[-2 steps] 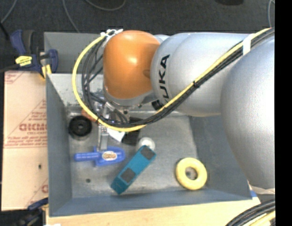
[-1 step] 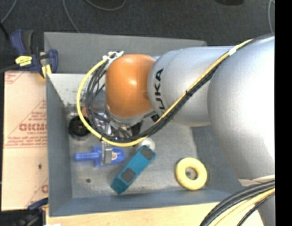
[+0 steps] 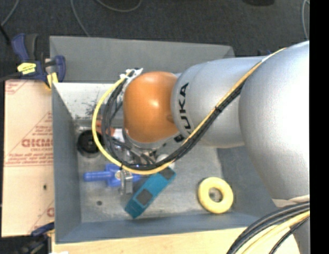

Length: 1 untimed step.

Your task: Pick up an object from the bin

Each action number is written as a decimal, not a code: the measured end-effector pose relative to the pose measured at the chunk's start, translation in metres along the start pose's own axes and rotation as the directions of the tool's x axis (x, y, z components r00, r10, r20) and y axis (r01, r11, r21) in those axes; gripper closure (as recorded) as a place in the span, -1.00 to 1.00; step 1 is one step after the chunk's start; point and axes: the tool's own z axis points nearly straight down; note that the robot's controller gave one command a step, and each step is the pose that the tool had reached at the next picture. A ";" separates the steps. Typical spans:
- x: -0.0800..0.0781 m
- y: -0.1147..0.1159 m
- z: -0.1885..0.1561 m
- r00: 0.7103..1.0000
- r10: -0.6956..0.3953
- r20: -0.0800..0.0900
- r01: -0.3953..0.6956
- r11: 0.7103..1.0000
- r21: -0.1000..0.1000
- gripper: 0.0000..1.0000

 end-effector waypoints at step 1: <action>-0.004 -0.010 0.016 0.996 0.084 0.011 -0.084 0.996 -0.003 -1.00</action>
Offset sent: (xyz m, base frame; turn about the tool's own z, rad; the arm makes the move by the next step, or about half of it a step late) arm 0.0096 -0.0152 -0.0657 0.0590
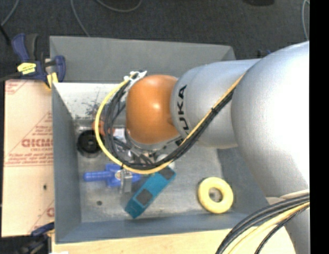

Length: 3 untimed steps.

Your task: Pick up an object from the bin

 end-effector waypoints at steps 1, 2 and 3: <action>-0.004 -0.007 0.045 1.000 -0.023 -0.008 0.023 1.000 0.003 -1.00; -0.008 -0.008 0.057 1.000 -0.008 -0.001 0.008 1.000 -0.001 1.00; -0.009 -0.008 0.056 1.000 -0.006 0.000 0.006 1.000 -0.001 1.00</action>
Offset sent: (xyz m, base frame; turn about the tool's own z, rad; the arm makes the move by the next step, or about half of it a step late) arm 0.0108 -0.0080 -0.0493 0.0027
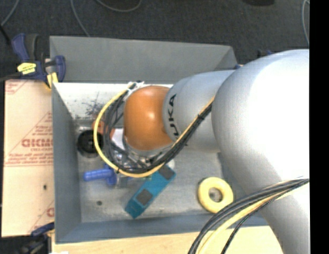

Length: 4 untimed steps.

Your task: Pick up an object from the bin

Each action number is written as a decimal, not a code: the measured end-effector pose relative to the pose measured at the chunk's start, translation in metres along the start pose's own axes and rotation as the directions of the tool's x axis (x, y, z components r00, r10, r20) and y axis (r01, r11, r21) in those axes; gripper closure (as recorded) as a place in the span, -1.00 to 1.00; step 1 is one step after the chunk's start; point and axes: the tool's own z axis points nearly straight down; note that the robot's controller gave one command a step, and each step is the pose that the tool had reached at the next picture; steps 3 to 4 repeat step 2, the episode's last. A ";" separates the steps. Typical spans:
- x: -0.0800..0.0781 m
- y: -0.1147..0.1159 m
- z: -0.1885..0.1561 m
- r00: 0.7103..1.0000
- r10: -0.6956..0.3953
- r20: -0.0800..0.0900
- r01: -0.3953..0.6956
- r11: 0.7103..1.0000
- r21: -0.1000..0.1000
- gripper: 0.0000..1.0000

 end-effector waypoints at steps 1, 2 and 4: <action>0.000 0.000 -0.006 1.000 0.001 0.000 -0.001 1.000 0.000 1.00; 0.001 0.000 -0.017 1.000 0.002 -0.003 -0.002 1.000 0.000 1.00; 0.001 0.000 -0.017 1.000 0.002 -0.003 -0.002 1.000 0.000 1.00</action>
Offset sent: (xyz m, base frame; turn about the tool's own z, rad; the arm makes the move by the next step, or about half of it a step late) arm -0.0002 0.0000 0.0517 0.0000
